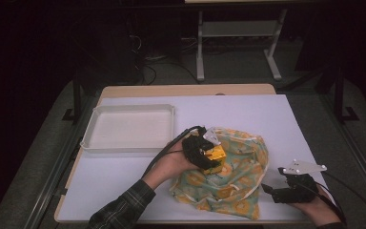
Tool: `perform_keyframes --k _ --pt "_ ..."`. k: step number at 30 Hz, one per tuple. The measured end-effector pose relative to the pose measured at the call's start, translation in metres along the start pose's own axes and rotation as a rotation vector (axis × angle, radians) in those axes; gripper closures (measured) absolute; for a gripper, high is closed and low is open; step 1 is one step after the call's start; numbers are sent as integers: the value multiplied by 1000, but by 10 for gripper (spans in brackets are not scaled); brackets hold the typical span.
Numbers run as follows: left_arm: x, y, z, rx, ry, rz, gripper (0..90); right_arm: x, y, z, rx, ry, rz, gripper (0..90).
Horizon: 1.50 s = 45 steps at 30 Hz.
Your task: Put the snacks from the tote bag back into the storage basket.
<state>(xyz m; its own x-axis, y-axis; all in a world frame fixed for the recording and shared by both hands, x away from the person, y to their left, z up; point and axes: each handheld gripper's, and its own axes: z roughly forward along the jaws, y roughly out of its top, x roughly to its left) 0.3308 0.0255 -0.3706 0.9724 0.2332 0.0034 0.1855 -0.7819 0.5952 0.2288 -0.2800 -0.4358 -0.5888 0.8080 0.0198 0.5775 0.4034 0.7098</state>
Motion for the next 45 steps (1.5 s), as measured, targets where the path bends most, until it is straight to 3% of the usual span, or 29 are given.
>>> perform_keyframes --k 16,45 --pt "7 3 -43 -116 -41 -38 522 -1 -2 0 8 0 4 138" --pt "37 -19 -113 -205 64 -125 524 -3 -6 -2 17 -9 18 138"
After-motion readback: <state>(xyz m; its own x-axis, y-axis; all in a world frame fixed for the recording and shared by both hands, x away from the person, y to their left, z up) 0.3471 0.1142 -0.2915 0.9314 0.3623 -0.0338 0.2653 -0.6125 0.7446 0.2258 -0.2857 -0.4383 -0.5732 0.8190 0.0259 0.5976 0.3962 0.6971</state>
